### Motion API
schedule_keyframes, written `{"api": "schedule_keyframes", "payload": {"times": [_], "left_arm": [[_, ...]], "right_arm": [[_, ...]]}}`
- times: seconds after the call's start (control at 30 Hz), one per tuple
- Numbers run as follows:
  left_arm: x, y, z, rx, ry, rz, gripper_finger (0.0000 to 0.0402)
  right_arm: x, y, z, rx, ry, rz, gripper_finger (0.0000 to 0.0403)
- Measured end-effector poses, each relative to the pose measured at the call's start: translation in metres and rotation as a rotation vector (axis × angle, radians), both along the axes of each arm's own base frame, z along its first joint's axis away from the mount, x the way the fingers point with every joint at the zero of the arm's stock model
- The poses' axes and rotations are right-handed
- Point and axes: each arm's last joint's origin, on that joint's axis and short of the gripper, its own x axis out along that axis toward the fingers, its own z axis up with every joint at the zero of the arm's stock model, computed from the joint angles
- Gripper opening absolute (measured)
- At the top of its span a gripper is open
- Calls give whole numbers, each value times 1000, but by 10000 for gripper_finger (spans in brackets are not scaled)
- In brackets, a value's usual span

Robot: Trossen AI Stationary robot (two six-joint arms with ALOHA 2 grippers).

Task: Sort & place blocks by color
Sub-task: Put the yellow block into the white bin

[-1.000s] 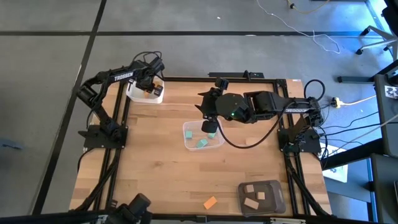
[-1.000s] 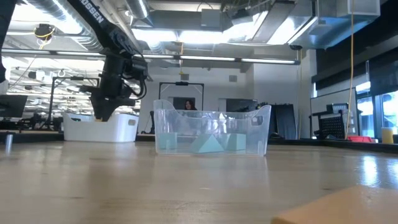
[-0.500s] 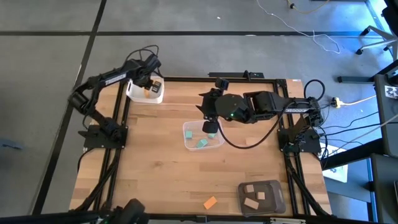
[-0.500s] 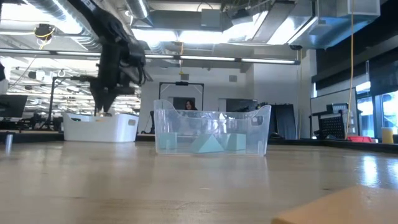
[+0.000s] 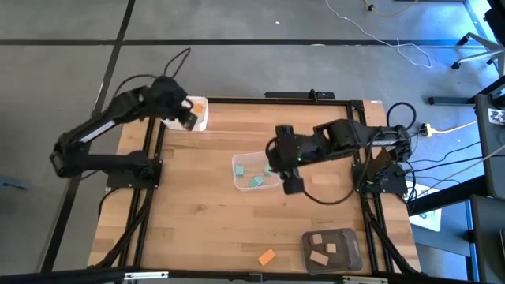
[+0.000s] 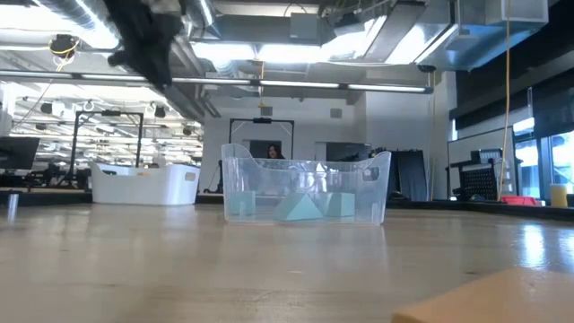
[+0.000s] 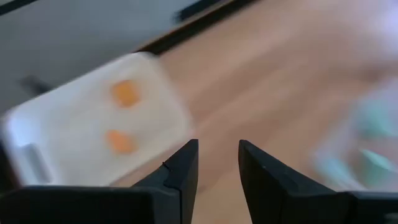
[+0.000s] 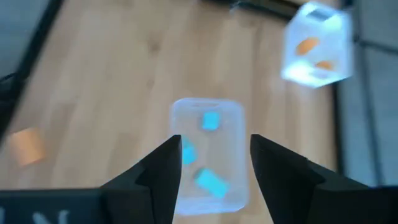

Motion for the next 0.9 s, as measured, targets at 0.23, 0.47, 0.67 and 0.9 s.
{"api": "schedule_keyframes", "payload": {"times": [0.23,0.47,0.67,0.9], "left_arm": [[-13,-58,23,-52,-226,-429,105],[-22,-92,32,-77,-315,-780,105],[-18,-108,33,-85,-323,-908,105],[-5,-113,37,-19,-353,-851,105]], "right_arm": [[-9,26,-15,96,122,38,193],[-10,60,-49,113,245,159,193],[-9,85,-89,119,308,239,193],[-14,110,-139,58,340,438,193]]}}
